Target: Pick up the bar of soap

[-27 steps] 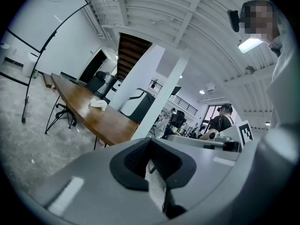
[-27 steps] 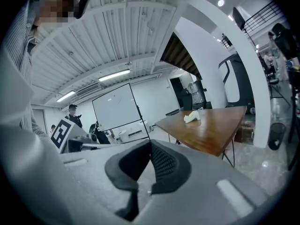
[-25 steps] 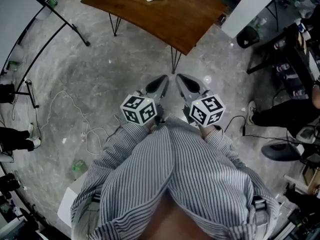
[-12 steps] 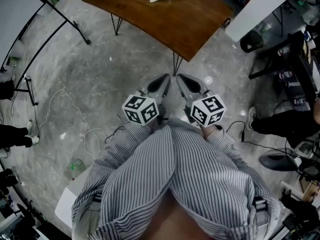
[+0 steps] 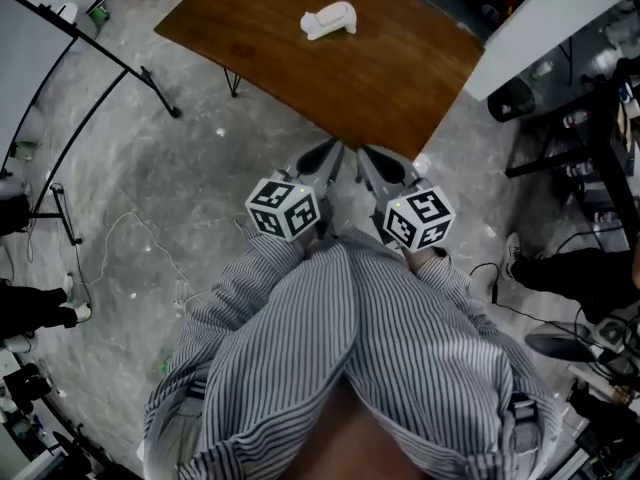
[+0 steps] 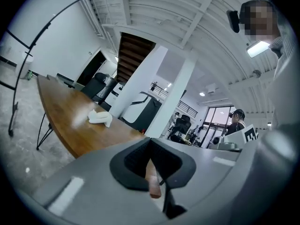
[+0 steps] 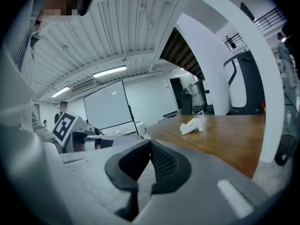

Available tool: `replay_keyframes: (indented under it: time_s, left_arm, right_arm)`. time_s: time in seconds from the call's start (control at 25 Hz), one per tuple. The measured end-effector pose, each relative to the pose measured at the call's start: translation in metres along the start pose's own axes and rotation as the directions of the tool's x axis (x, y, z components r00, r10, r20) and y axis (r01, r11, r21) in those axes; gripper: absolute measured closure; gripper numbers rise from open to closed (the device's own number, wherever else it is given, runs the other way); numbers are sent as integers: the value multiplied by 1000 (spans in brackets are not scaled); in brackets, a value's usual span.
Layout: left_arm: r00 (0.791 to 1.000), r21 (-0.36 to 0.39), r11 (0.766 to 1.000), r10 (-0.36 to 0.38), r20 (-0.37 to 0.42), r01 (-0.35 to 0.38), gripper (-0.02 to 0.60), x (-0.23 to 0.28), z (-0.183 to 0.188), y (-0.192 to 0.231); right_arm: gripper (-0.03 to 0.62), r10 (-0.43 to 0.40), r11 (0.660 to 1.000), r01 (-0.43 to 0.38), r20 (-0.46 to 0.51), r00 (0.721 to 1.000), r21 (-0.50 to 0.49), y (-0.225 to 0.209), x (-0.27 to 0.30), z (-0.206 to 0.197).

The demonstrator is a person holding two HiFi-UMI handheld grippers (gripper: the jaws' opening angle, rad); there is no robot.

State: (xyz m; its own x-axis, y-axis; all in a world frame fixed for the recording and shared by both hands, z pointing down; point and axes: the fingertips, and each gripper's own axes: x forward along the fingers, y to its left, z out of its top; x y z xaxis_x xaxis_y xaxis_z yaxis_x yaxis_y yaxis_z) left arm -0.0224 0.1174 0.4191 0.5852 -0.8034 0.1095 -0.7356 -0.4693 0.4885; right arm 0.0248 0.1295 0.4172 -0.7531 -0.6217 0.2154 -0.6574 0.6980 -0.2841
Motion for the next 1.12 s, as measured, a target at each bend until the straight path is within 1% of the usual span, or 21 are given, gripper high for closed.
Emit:
replay_keyframes:
  time_s: [0.2,0.32,0.4,0.56,0.68,0.76,0.84,0.92,1.0,1.12]
  left_arm:
    - [997,57,997,-58,-51,60,580,51,56,52]
    - [995,90,993,-71,-74,78,580,75,81,84]
    - [993,80,994,-73,-89,80,580,89,89,100]
    - [990,37,996,-72,-118,77,580,109,88,122]
    - [990,22,998,-63,-125,66,580,124,91,139]
    - [989,27,998,-57,-134,61,580,135,94,146]
    - [987,55,996,-59,-153,68,580,144,100,151]
    - [982,112,990,-63,-178,84,580,156,107,158]
    - [975,173,979,-72,-212,110,579,172,112,168]
    - [957,248,956,-88,-276,159,580,197,115,183]
  right_arm:
    - [592,-79,997,78,35,996,29,-46,71,47]
    - [592,-120,992,117,61,991,45,-68,106,70]
    - [592,-138,989,135,62,988,58,-81,120,75]
    - [592,-172,982,168,40,984,86,-105,136,78]
    - [591,-168,982,165,30,985,90,-116,151,80]
    - [592,-166,982,163,23,986,96,-125,157,82]
    - [592,-174,980,171,27,984,101,-133,160,88]
    - [591,-183,979,178,40,982,99,-142,164,95]
    - [592,-184,978,179,38,982,108,-153,171,94]
    - [592,-182,976,178,24,983,123,-168,187,89]
